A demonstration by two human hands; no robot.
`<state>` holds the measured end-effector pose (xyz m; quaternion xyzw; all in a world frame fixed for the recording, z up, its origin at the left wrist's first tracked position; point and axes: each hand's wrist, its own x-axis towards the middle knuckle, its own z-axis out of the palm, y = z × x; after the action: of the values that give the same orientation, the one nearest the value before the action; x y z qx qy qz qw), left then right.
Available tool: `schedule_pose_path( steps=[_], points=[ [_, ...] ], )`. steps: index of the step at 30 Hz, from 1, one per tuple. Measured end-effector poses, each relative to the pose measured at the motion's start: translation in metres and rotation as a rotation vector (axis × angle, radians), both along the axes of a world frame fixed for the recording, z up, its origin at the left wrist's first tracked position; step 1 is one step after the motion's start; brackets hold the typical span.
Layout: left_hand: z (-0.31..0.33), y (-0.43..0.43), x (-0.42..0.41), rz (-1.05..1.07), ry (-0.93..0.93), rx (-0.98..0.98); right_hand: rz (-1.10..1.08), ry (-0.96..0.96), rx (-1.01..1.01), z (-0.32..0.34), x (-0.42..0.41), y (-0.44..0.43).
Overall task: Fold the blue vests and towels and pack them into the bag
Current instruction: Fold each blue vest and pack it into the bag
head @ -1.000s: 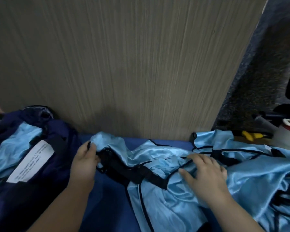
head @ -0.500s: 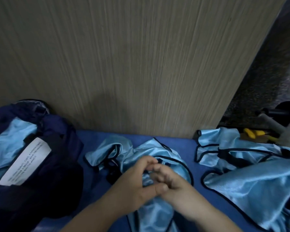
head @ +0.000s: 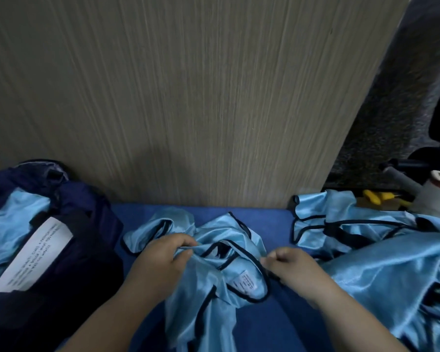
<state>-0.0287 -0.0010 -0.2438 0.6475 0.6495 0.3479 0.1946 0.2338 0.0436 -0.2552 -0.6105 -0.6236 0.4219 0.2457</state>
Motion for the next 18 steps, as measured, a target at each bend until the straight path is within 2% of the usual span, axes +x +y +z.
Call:
schedule_pose_path(
  steps=[1, 3, 6, 8, 10, 12, 15, 18],
  points=[
    [-0.003, 0.001, 0.002, 0.001, 0.067, 0.056, -0.01, 0.063, -0.005, 0.0, -0.002, -0.001],
    [-0.003, 0.0, 0.011, -0.02, 0.136, 0.156, -0.012, 0.065, -0.023, 0.001, -0.004, -0.002],
    [-0.002, -0.006, 0.029, -0.199, 0.059, 0.187, 0.054, -0.066, -0.065, 0.0, -0.009, -0.006],
    [-0.001, -0.01, 0.039, -0.295, -0.021, 0.041, 0.069, 0.095, -0.083, 0.002, -0.017, -0.01],
    [-0.006, -0.012, 0.044, -0.323, 0.013, -0.09, 0.06, 0.381, -0.157, 0.004, -0.025, -0.014],
    [-0.008, -0.011, 0.048, -0.366, 0.065, -0.124, 0.123, 0.626, -0.213, 0.004, -0.03, -0.016],
    [-0.012, -0.008, 0.051, -0.401, -0.117, -0.124, 0.265, 0.753, -0.252, 0.005, -0.035, -0.024],
    [-0.015, -0.004, 0.048, -0.243, -0.27, -0.086, 0.279, 0.786, -0.222, 0.008, -0.034, -0.026]
  ],
)
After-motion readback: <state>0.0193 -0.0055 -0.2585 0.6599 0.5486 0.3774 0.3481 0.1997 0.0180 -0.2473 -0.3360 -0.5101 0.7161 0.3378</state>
